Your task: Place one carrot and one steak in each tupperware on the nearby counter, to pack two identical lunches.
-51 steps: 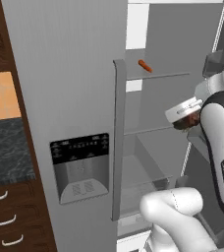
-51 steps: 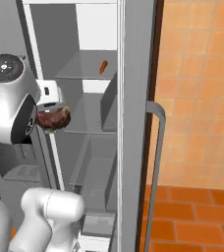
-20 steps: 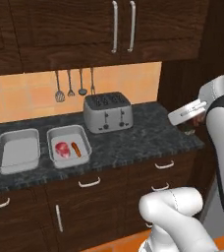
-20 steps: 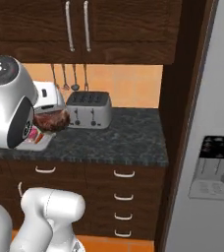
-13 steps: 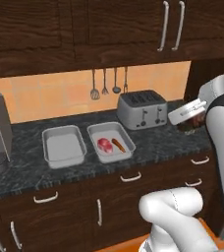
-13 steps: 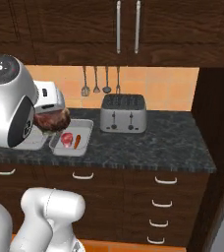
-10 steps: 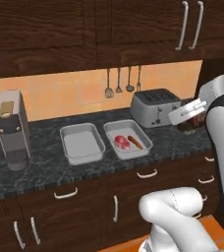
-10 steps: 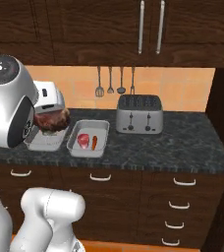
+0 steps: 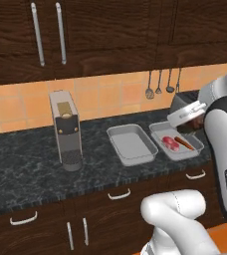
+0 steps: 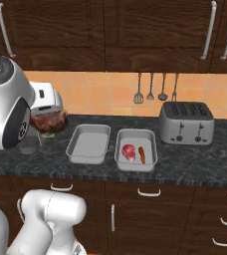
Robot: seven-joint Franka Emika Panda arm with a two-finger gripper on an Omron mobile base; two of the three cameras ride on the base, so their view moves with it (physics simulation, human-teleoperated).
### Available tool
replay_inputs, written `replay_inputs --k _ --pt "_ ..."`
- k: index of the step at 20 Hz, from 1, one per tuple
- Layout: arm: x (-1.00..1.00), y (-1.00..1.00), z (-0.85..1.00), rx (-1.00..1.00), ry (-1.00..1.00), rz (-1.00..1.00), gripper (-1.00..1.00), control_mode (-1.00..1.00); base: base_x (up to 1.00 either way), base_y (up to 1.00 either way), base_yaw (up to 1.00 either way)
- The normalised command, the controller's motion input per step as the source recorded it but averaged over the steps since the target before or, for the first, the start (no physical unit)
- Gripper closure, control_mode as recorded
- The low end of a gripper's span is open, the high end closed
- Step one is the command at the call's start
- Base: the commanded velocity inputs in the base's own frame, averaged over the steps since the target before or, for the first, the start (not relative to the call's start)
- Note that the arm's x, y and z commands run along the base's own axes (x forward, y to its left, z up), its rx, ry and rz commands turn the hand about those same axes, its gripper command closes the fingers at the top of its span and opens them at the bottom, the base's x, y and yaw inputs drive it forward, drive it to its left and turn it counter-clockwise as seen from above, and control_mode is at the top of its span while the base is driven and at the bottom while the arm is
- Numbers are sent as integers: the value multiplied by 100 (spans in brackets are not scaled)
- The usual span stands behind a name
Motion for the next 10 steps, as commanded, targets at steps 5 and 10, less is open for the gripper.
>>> replay_inputs --k 5,10 --pt "22 0 -34 5 7 0 100 -100 2 0 0" --pt "78 0 -85 10 6 0 100 -100 0 0 0"
